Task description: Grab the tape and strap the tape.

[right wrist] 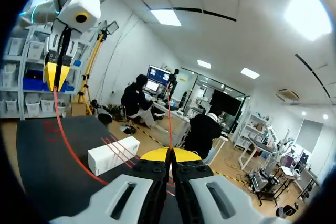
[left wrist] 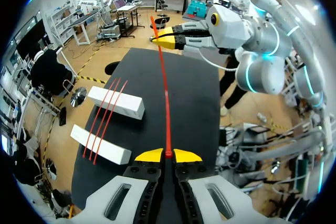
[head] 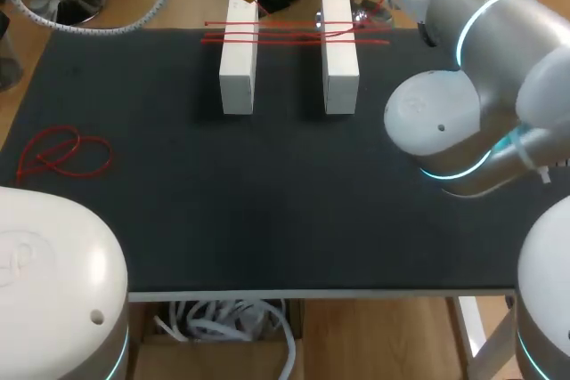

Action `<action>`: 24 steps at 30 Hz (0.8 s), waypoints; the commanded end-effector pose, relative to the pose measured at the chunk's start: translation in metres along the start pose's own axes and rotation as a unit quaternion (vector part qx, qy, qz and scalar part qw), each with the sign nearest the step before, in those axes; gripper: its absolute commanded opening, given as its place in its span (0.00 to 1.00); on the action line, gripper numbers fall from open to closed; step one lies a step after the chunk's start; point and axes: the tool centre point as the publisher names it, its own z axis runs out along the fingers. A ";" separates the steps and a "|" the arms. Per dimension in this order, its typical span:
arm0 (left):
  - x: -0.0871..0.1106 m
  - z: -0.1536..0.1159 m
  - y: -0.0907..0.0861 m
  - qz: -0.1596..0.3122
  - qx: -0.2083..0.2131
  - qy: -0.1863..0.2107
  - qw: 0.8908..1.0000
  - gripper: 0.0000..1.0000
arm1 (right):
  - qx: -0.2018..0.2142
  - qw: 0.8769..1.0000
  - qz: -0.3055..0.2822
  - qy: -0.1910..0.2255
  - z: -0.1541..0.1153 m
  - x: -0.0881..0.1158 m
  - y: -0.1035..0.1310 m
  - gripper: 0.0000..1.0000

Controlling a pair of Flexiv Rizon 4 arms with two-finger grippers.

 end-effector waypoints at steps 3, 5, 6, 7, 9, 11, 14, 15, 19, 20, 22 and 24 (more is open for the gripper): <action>0.000 -0.001 -0.001 0.000 -0.003 0.000 1.000 0.00 | 0.030 1.000 0.002 0.008 -0.003 -0.005 0.005 0.00; 0.000 -0.001 -0.001 0.000 -0.003 0.000 1.000 0.00 | 0.030 1.000 0.002 0.008 -0.003 -0.005 0.005 0.00; 0.000 -0.001 -0.001 0.000 -0.003 0.000 1.000 0.00 | 0.030 1.000 0.002 0.008 -0.003 -0.005 0.005 0.00; 0.000 -0.001 -0.001 0.000 -0.003 0.000 1.000 0.00 | 0.030 1.000 0.002 0.008 -0.003 -0.005 0.005 0.00; 0.000 -0.001 -0.001 0.000 -0.003 0.000 1.000 0.00 | 0.030 1.000 0.002 0.008 -0.003 -0.005 0.005 0.00; 0.000 -0.001 -0.001 0.000 -0.003 0.000 1.000 0.00 | 0.030 1.000 0.002 0.008 -0.003 -0.005 0.005 0.00; 0.000 -0.001 -0.001 0.000 -0.003 0.000 1.000 0.00 | 0.030 1.000 0.002 0.008 -0.003 -0.005 0.005 0.00; 0.000 -0.001 -0.001 0.000 -0.003 0.000 1.000 0.00 | 0.030 1.000 0.002 0.008 -0.003 -0.005 0.005 0.00; 0.000 -0.001 -0.001 0.000 -0.003 0.000 1.000 0.00 | 0.032 0.998 -0.045 0.013 0.007 -0.006 0.014 0.00; 0.000 -0.001 -0.001 0.000 -0.003 0.000 1.000 0.00 | 0.040 0.997 -0.060 0.012 0.009 -0.006 0.015 0.00; 0.000 -0.001 -0.001 0.000 -0.003 0.000 1.000 0.00 | 0.051 0.994 -0.093 0.011 0.012 -0.006 0.017 0.00; 0.000 -0.001 -0.001 0.000 -0.003 0.000 1.000 0.00 | 0.068 0.988 -0.137 0.009 0.014 -0.005 0.021 0.00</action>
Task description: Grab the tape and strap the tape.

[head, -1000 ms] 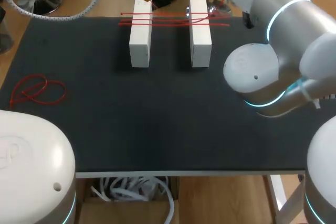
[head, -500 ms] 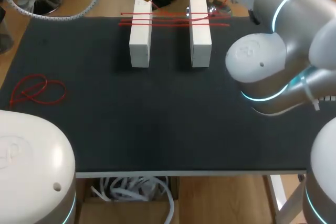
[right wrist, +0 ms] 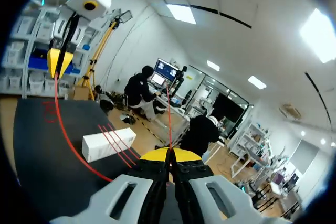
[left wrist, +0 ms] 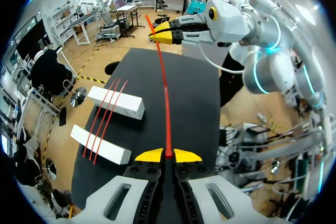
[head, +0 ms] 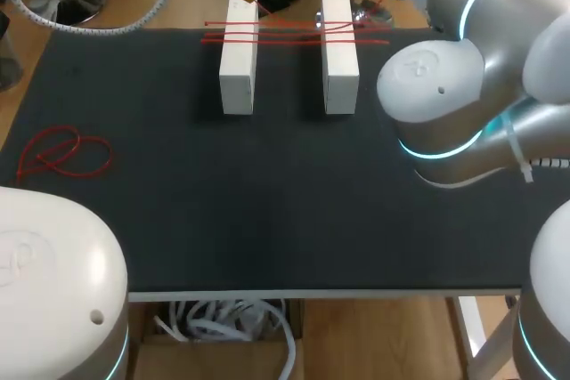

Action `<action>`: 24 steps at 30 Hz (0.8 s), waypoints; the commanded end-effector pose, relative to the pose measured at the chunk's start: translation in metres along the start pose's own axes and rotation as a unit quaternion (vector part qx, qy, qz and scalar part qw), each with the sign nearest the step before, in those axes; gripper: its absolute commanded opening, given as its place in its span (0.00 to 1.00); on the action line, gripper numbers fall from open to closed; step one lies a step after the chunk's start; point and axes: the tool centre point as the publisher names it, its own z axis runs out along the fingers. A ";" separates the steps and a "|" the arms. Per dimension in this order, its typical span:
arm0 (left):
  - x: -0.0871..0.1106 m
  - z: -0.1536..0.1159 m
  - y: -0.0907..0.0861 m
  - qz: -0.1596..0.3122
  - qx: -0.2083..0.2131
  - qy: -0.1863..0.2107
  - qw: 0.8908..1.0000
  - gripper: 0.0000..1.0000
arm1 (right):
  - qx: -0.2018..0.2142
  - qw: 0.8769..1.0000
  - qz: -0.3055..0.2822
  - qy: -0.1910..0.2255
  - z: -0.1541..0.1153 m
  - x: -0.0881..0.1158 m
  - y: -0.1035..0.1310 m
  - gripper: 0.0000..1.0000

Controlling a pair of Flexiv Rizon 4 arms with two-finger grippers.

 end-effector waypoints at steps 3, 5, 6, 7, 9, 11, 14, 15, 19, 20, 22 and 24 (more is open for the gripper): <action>0.000 -0.001 -0.001 0.000 -0.003 0.000 1.000 0.00 | 0.069 0.993 -0.091 0.000 0.007 0.004 0.018 0.00; 0.000 -0.001 -0.001 0.000 -0.003 0.000 1.000 0.00 | 0.080 0.989 -0.126 0.003 0.008 0.008 0.022 0.00; 0.000 -0.001 -0.001 0.000 -0.003 0.000 1.000 0.00 | 0.086 0.986 -0.142 0.007 0.009 0.010 0.025 0.00; 0.000 -0.001 -0.001 0.000 -0.003 0.000 1.000 0.00 | 0.092 0.981 -0.170 0.007 0.010 0.012 0.028 0.00; 0.000 -0.001 -0.001 0.000 -0.003 0.000 1.000 0.00 | 0.099 0.975 -0.197 0.015 0.011 0.016 0.032 0.00; 0.000 -0.001 -0.001 0.000 -0.003 0.000 1.000 0.00 | 0.108 0.964 -0.244 0.009 0.013 0.021 0.038 0.00; 0.000 -0.001 -0.001 0.000 -0.003 0.000 1.000 0.00 | 0.129 0.947 -0.294 -0.002 0.011 0.026 0.045 0.00; 0.000 -0.001 -0.001 0.000 -0.003 0.000 1.000 0.00 | 0.139 0.941 -0.308 -0.009 0.010 0.027 0.047 0.00; 0.000 -0.001 -0.001 0.000 -0.003 0.000 1.000 0.00 | 0.165 0.917 -0.362 -0.029 0.003 0.029 0.055 0.00; 0.000 -0.001 -0.001 0.000 -0.003 0.000 1.000 0.00 | 0.174 0.904 -0.389 -0.025 0.001 0.030 0.057 0.00; 0.000 -0.001 -0.001 0.000 -0.003 0.000 1.000 0.00 | 0.182 0.895 -0.404 -0.038 -0.003 0.031 0.061 0.00; 0.000 -0.001 -0.001 0.000 -0.003 0.000 1.000 0.00 | 0.187 0.882 -0.431 -0.046 -0.008 0.034 0.067 0.00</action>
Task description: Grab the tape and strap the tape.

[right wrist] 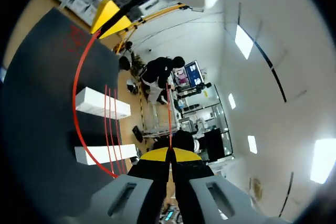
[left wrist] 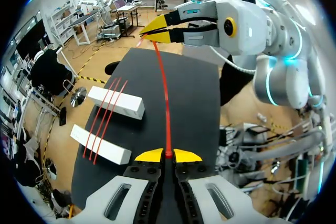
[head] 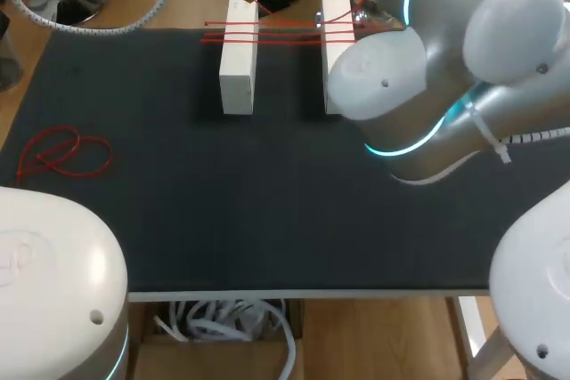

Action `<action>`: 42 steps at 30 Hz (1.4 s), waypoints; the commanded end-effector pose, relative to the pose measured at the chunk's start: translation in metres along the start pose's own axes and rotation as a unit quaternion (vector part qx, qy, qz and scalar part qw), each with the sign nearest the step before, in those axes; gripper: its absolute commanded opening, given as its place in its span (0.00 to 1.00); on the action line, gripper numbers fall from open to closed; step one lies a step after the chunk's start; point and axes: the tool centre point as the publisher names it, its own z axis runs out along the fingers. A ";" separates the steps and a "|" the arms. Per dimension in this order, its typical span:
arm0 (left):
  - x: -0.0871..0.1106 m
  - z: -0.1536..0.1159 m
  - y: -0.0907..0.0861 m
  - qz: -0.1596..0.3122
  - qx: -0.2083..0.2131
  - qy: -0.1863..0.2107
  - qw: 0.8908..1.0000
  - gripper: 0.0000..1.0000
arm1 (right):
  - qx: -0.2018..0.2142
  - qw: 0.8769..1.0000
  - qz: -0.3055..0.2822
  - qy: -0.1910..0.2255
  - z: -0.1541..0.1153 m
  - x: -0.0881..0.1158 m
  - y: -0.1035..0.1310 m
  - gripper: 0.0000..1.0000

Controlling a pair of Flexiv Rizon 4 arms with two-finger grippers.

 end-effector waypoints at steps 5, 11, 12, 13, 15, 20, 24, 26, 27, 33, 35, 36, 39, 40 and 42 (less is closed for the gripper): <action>0.000 -0.001 -0.001 0.000 -0.002 0.000 1.000 0.00 | 0.198 0.969 -0.146 -0.003 -0.019 -0.006 0.026 0.00; 0.000 -0.001 -0.001 0.000 -0.002 0.000 1.000 0.00 | 0.206 0.960 -0.189 -0.013 -0.023 -0.020 0.036 0.00; 0.000 -0.001 -0.001 0.000 -0.002 0.000 1.000 0.00 | 0.206 0.960 -0.189 -0.013 -0.024 -0.024 0.037 0.00; 0.000 -0.001 -0.001 0.000 -0.002 0.000 1.000 0.00 | 0.207 0.958 -0.198 -0.013 -0.024 -0.026 0.037 0.00; 0.000 -0.001 -0.001 0.000 -0.002 0.000 1.000 0.00 | 0.210 0.955 -0.207 -0.021 -0.027 -0.031 0.039 0.00; 0.000 -0.001 -0.001 0.000 -0.002 0.000 1.000 0.00 | 0.210 0.951 -0.225 -0.030 -0.031 -0.035 0.042 0.00; 0.000 -0.001 -0.001 0.000 -0.002 0.000 1.000 0.00 | 0.213 0.943 -0.253 -0.040 -0.034 -0.035 0.045 0.00; 0.000 -0.001 -0.001 0.000 -0.002 0.000 1.000 0.00 | 0.213 0.942 -0.257 -0.043 -0.034 -0.035 0.046 0.00; 0.000 -0.001 -0.001 0.000 -0.002 0.000 1.000 0.00 | 0.214 0.938 -0.267 -0.047 -0.035 -0.035 0.046 0.00; 0.000 -0.001 -0.001 0.000 -0.002 0.000 1.000 0.00 | 0.209 0.930 -0.297 -0.052 -0.036 -0.034 0.047 0.00; 0.000 -0.001 -0.001 0.000 -0.002 0.000 1.000 0.00 | 0.209 0.928 -0.304 -0.053 -0.036 -0.034 0.047 0.00; 0.000 -0.001 -0.001 0.000 -0.002 0.000 1.000 0.00 | 0.209 0.925 -0.312 -0.051 -0.036 -0.034 0.047 0.00; 0.000 -0.001 -0.001 0.000 -0.002 0.000 1.000 0.00 | 0.207 0.922 -0.323 -0.052 -0.036 -0.031 0.048 0.00; 0.000 -0.001 -0.001 0.000 -0.002 0.000 1.000 0.00 | 0.204 0.922 -0.326 -0.051 -0.036 -0.030 0.049 0.00; 0.000 -0.001 -0.001 0.000 -0.002 0.000 1.000 0.00 | 0.196 0.923 -0.328 -0.047 -0.035 -0.026 0.051 0.00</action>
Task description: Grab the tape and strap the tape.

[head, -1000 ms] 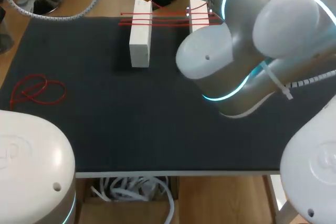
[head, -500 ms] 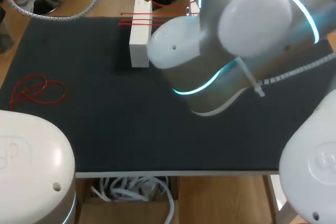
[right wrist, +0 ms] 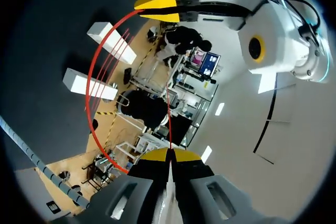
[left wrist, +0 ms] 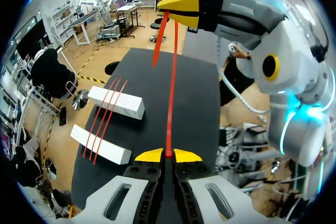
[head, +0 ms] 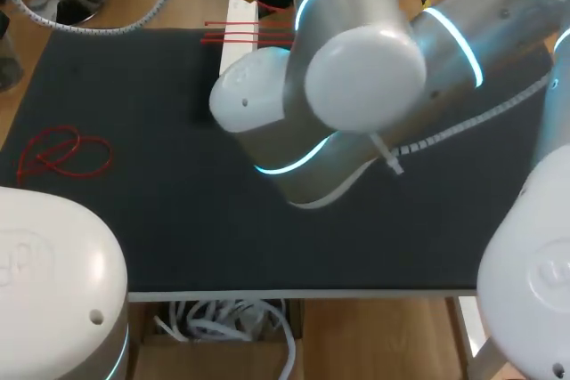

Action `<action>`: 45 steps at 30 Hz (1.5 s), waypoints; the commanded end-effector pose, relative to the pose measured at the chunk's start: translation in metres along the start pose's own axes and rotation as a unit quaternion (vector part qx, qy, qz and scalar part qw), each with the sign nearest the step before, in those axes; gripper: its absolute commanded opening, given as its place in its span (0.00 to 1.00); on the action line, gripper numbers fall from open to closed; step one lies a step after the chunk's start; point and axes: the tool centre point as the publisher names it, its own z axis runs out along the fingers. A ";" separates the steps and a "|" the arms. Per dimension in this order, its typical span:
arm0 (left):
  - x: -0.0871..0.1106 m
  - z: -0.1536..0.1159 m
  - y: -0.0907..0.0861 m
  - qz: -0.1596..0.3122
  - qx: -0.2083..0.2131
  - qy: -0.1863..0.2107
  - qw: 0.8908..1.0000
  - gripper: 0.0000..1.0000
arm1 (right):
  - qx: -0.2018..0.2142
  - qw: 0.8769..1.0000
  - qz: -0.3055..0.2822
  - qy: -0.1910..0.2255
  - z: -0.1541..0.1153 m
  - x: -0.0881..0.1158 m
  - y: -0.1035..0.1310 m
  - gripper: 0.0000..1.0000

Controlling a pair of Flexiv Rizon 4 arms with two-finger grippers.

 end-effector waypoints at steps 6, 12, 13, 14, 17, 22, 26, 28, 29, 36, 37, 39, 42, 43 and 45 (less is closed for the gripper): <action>0.000 -0.001 -0.001 0.000 -0.002 0.000 1.000 0.00 | 0.036 0.999 -0.016 0.005 -0.003 0.005 0.017 0.00; 0.000 -0.001 -0.001 0.000 -0.002 0.000 1.000 0.00 | 0.018 0.999 -0.028 0.008 -0.004 0.002 0.021 0.00; 0.000 -0.001 -0.001 0.000 -0.002 0.000 1.000 0.00 | 0.014 0.999 -0.032 0.008 -0.004 0.001 0.021 0.00; 0.000 -0.001 -0.001 0.000 -0.002 0.000 1.000 0.00 | 0.011 0.999 -0.033 0.010 -0.004 0.001 0.022 0.00; 0.000 -0.001 -0.001 0.000 -0.002 0.000 1.000 0.00 | 0.005 0.999 -0.036 0.014 -0.005 0.000 0.022 0.00; 0.000 -0.001 -0.001 0.000 -0.002 0.000 1.000 0.00 | -0.004 0.999 -0.032 0.016 -0.007 -0.001 0.023 0.00; 0.000 -0.001 -0.001 0.000 -0.002 0.000 1.000 0.00 | -0.023 0.999 -0.014 0.018 -0.009 -0.001 0.023 0.00; 0.000 -0.001 -0.001 0.000 -0.002 0.000 1.000 0.00 | -0.023 0.999 -0.014 0.018 -0.009 -0.001 0.023 0.00; 0.000 -0.001 -0.001 0.000 -0.002 0.000 1.000 0.00 | -0.023 0.999 -0.014 0.018 -0.009 -0.001 0.023 0.00; 0.000 -0.001 -0.001 0.000 -0.002 0.000 1.000 0.00 | -0.023 0.999 -0.014 0.018 -0.009 -0.001 0.023 0.00; 0.000 -0.001 -0.001 0.000 -0.002 0.000 1.000 0.00 | -0.023 0.999 -0.014 0.018 -0.009 -0.001 0.023 0.00; 0.000 -0.001 -0.001 0.000 -0.002 0.000 1.000 0.00 | -0.023 0.999 -0.014 0.018 -0.009 -0.001 0.023 0.00; 0.000 -0.001 -0.001 0.000 -0.002 0.000 1.000 0.00 | -0.023 0.999 -0.014 0.018 -0.009 -0.001 0.023 0.00; 0.000 -0.001 -0.001 0.000 -0.002 0.000 1.000 0.00 | -0.023 0.999 -0.014 0.018 -0.009 -0.001 0.023 0.00; 0.000 -0.001 -0.001 0.000 -0.002 0.000 1.000 0.00 | -0.023 0.999 -0.014 0.018 -0.009 -0.001 0.023 0.00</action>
